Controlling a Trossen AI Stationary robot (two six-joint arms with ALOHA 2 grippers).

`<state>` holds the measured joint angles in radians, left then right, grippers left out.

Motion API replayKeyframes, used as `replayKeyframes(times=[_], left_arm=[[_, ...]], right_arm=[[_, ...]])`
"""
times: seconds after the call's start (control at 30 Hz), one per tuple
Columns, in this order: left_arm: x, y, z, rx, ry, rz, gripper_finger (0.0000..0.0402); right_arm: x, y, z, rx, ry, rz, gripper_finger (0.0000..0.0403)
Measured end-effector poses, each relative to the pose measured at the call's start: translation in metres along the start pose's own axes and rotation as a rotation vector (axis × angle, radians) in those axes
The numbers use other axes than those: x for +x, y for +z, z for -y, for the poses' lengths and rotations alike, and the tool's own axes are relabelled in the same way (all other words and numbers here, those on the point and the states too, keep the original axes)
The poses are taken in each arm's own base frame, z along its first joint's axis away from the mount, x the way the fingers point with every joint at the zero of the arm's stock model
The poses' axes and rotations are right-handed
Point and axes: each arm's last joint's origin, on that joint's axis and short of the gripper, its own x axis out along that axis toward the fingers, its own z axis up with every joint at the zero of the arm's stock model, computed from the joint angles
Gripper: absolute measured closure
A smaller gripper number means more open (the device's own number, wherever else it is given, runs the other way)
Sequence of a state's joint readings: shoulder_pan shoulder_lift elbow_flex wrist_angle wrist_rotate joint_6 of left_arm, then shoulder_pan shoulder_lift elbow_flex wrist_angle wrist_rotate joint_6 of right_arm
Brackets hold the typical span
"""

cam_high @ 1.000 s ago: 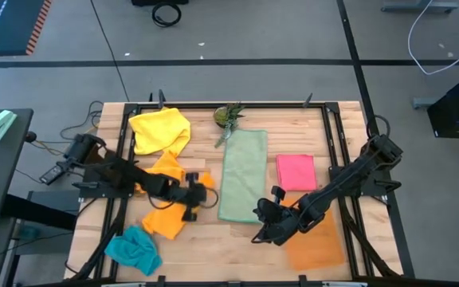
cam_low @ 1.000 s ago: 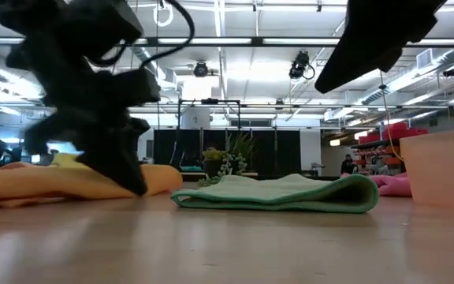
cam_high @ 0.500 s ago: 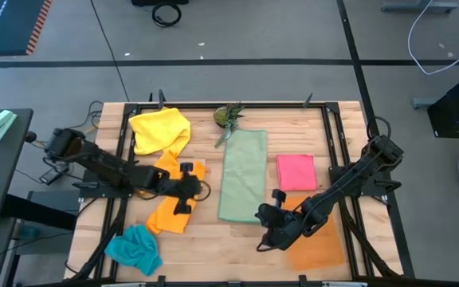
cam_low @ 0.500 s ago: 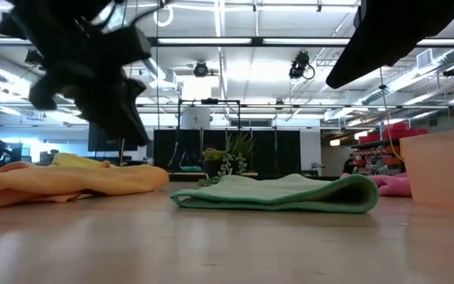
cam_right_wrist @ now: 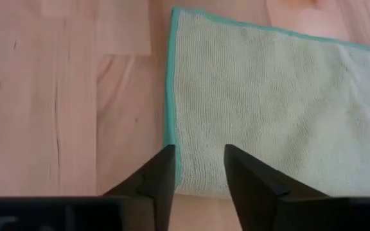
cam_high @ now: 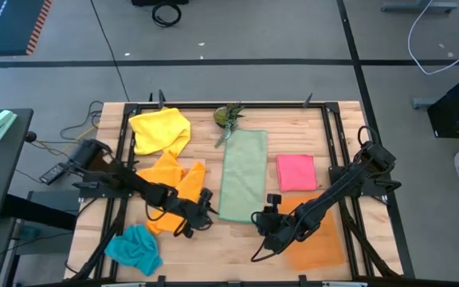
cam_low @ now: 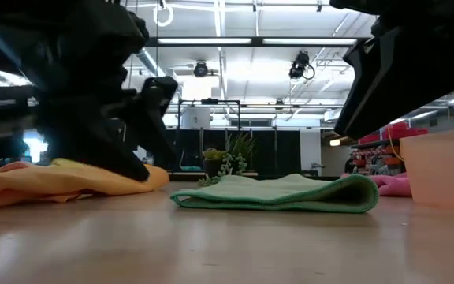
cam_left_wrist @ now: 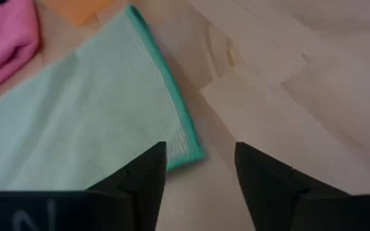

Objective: Fold microfiber towels
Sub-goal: Fold the green microfiber towel

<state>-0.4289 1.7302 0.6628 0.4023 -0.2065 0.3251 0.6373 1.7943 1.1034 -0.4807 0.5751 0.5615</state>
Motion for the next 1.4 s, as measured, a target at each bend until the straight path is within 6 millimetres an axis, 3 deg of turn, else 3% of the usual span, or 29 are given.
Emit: replayKeyframes(times=[0.2,0.4,0.8,1.07,1.4], left_arm=[[0.022,-0.002,-0.004,-0.003,-0.035,-0.032,0.0205],[0.039,-0.003,-0.022,-0.122,-0.134,-0.082,0.0226],[0.039,-0.009,-0.031,-0.221,-0.222,-0.186,0.0287],[0.038,-0.01,-0.028,-0.239,-0.24,-0.213,0.0289],[0.037,-0.01,-0.024,-0.232,-0.256,-0.219,0.0292]], right_arm=[[0.0,0.0,0.0,0.017,-0.001,0.001,0.0241],[0.0,0.0,0.0,0.032,0.009,-0.006,0.0242],[0.005,0.001,0.001,0.034,0.065,-0.042,0.0243],[0.026,0.008,-0.002,-0.089,0.165,-0.029,0.0243],[0.035,0.013,0.011,0.02,0.194,-0.084,0.0243]])
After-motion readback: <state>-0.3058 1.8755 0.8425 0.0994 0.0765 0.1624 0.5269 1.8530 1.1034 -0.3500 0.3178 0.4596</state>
